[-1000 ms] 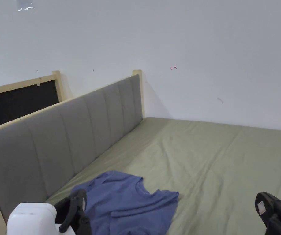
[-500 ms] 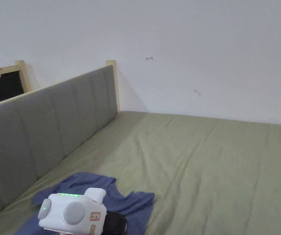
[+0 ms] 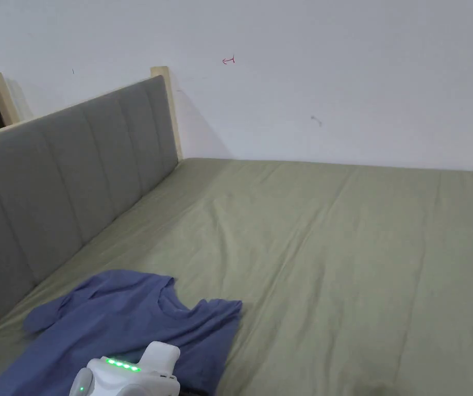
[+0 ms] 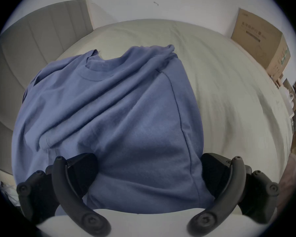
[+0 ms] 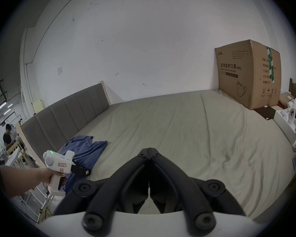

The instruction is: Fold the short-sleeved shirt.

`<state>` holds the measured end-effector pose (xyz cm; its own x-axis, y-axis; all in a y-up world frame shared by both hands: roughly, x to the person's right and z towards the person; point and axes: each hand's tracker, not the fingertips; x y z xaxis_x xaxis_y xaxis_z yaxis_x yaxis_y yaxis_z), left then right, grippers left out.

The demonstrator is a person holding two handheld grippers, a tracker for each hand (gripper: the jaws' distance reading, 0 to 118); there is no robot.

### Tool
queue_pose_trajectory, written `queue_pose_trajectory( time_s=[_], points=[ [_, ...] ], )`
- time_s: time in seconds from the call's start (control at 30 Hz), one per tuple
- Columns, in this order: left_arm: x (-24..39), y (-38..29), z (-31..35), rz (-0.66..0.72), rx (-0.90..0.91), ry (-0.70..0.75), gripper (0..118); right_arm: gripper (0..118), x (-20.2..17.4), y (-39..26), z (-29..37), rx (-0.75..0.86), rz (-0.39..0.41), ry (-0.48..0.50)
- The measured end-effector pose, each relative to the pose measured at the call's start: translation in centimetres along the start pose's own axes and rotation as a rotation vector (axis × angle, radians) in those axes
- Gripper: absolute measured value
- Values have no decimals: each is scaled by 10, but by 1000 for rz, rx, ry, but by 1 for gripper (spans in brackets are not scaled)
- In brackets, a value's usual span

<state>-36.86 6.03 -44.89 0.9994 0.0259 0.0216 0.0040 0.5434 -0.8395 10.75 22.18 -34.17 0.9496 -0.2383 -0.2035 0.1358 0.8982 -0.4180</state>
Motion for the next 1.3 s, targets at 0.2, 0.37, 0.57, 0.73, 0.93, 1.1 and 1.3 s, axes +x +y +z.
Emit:
queue_pose_trajectory(
  time_s=[0.2,0.37,0.57,0.73,0.93,1.1,1.3],
  points=[
    [10,-2,20,30,53,72,76,0,4,-1,8,-15,-20,-25],
    [15,-6,47,69,94,107,5,0,14,3,23,15,-25,-25],
    [-6,23,134,100,318,119,5,0,27,12,37,20,-71,-17],
    [15,77,252,-85,529,202,5,0,36,22,51,70,-84,-22],
    [104,129,365,-173,777,-17,5,0,44,39,73,109,-135,-7],
    [195,167,411,-280,883,-215,5,0,57,55,105,172,-122,-17],
    [288,212,396,-295,804,-445,5,0,86,64,143,242,-126,-93]
  ],
)
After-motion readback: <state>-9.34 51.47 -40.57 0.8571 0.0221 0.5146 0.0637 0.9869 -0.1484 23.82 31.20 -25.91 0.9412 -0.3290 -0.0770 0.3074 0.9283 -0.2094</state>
